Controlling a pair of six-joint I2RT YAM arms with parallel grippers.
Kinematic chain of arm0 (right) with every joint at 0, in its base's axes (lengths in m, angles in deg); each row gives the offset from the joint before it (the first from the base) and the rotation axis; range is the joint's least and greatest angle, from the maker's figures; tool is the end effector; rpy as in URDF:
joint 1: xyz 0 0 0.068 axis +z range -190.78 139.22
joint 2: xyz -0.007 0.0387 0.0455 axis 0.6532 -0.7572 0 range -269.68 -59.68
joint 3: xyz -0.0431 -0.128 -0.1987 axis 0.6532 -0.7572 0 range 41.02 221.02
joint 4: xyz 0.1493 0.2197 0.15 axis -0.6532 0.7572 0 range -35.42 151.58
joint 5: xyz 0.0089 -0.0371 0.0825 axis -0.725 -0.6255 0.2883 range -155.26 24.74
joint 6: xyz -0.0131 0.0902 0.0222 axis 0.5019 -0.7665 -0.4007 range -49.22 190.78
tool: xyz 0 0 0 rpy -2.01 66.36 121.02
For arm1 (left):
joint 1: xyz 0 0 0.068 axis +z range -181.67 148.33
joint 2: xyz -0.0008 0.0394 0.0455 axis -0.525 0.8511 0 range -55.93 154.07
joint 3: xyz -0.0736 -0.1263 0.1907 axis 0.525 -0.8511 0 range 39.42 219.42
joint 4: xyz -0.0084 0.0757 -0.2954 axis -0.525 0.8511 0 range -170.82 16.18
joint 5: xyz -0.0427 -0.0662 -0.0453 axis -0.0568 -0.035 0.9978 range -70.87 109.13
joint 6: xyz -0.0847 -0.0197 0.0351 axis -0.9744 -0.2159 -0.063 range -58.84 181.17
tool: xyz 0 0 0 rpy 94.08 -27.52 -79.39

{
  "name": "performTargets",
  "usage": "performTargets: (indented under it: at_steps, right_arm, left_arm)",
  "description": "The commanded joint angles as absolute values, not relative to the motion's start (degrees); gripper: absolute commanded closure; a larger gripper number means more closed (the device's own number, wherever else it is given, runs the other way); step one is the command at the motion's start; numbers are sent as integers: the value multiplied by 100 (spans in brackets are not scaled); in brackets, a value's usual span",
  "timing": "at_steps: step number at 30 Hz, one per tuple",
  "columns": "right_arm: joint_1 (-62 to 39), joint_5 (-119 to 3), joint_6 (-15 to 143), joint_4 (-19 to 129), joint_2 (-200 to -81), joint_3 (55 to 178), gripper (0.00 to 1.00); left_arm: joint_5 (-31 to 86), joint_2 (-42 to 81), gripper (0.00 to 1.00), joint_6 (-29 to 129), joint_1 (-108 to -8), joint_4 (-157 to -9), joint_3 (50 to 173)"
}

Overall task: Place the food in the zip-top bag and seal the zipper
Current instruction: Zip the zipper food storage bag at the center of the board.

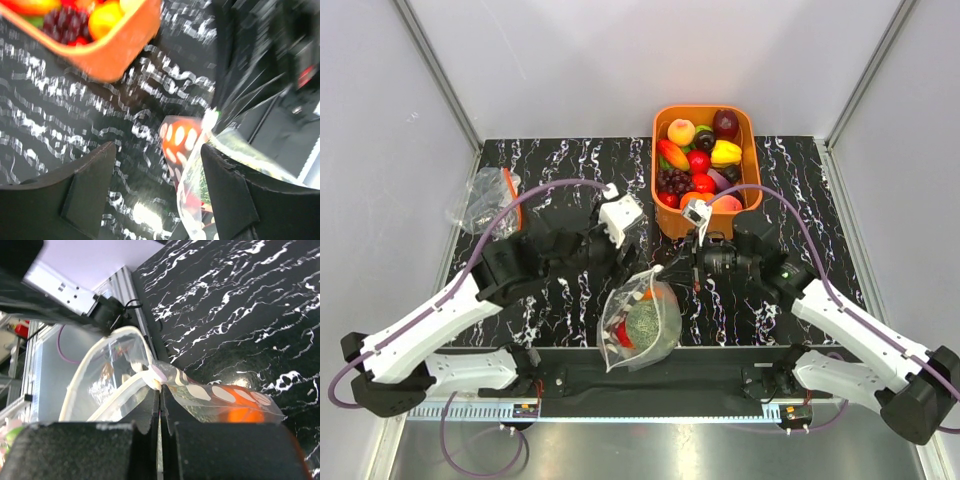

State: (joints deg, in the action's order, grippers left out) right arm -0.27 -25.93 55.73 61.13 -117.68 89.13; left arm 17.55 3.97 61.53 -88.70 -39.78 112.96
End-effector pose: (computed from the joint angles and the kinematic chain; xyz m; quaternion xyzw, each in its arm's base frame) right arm 0.2151 0.2544 0.2785 -0.3627 0.6913 0.5013 0.3732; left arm 0.1728 -0.2621 0.3666 0.4040 0.7529 -0.2362 0.4628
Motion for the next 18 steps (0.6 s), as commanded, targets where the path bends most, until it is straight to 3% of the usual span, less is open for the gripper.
performTargets:
  at_steps: [1,4,7,13,18]
  right_arm:
    - [53,-3028,5259,6618,-11558,9261,100]
    - [70,-3116,5180,6715,-11453,9270,100]
    - [70,-3186,5153,6776,-11356,9261,100]
    - [79,-3204,5118,6838,-11242,9261,100]
    - [88,-3204,5144,6917,-11136,9252,100]
  left_arm:
    - [2465,716,27,6134,-8871,-4119,11807]
    - [2799,866,32,6134,-8976,-4170,12001]
    - [2740,1024,49,6012,-9213,-4258,12037]
    - [2712,1139,54,6073,-9460,-4504,11914]
    - [2862,1130,48,6081,-9468,-4654,11844]
